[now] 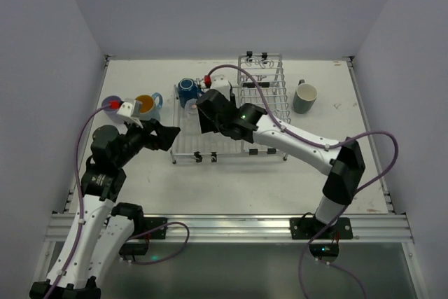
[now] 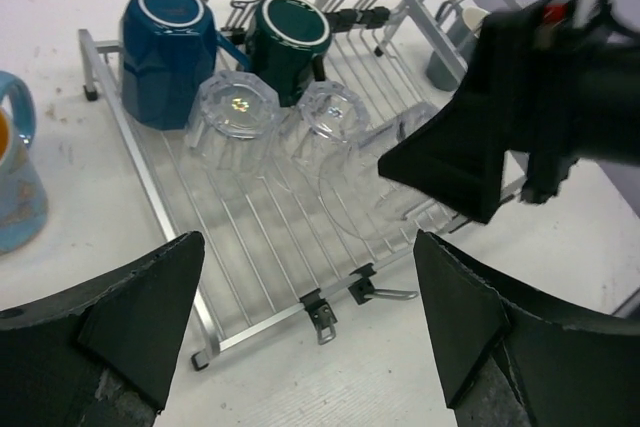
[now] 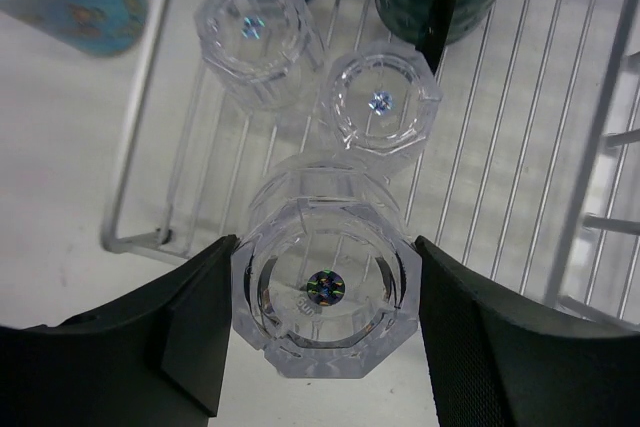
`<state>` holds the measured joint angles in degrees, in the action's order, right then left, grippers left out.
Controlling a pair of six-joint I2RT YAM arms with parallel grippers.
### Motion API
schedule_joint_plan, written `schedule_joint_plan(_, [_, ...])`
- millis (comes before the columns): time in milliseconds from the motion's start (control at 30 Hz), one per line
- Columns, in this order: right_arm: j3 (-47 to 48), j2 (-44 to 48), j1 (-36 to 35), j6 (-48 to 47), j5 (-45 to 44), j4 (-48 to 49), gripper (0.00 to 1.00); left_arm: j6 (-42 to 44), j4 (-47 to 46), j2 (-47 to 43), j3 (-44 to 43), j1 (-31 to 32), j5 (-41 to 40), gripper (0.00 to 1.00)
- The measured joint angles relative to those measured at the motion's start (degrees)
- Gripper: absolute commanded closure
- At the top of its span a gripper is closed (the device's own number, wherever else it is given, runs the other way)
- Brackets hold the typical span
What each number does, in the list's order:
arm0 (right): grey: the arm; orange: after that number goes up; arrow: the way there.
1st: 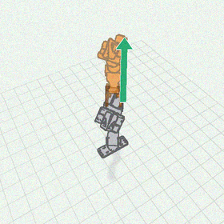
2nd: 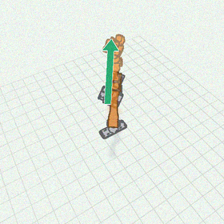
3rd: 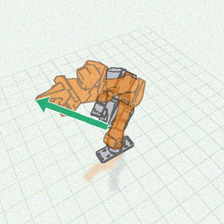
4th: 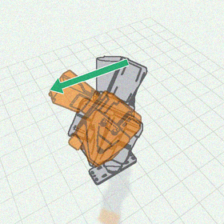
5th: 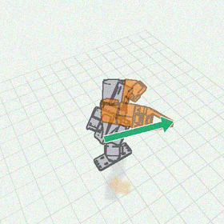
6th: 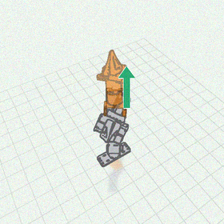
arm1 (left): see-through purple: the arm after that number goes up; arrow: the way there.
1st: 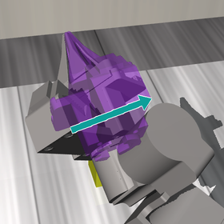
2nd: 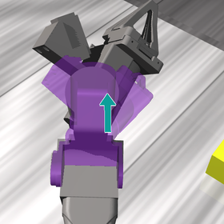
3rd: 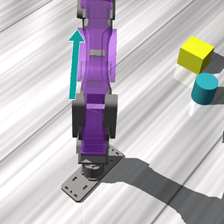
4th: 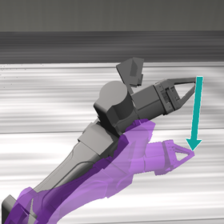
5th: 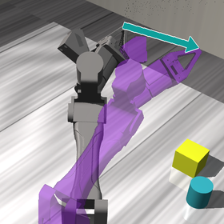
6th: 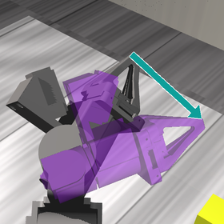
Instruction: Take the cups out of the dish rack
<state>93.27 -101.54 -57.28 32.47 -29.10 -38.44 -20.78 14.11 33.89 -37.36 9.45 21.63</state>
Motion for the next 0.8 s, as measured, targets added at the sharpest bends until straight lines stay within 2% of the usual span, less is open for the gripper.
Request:
schedule_joint_plan(167, [-3.8,11.7,-0.5,-1.0,0.2,6.0,0.7,-3.1,-1.8,0.8,0.0,0.0,6.1,0.15])
schedule_joint_plan(433, [-18.2,29.7,0.4,-0.3,6.3,21.7,0.72,-15.0,-8.9,1.8,-1.4,0.0,15.6,0.2])
schedule_joint_plan(567, [-23.8,34.0,1.2,1.6,10.8,27.8,0.72,-21.9,-15.0,2.1,-1.3,0.0,19.4,0.2])
schedule_joint_plan(800, [-27.5,34.6,1.1,6.2,20.2,36.7,0.72,-33.4,-29.2,3.8,2.5,1.0,24.9,0.25])
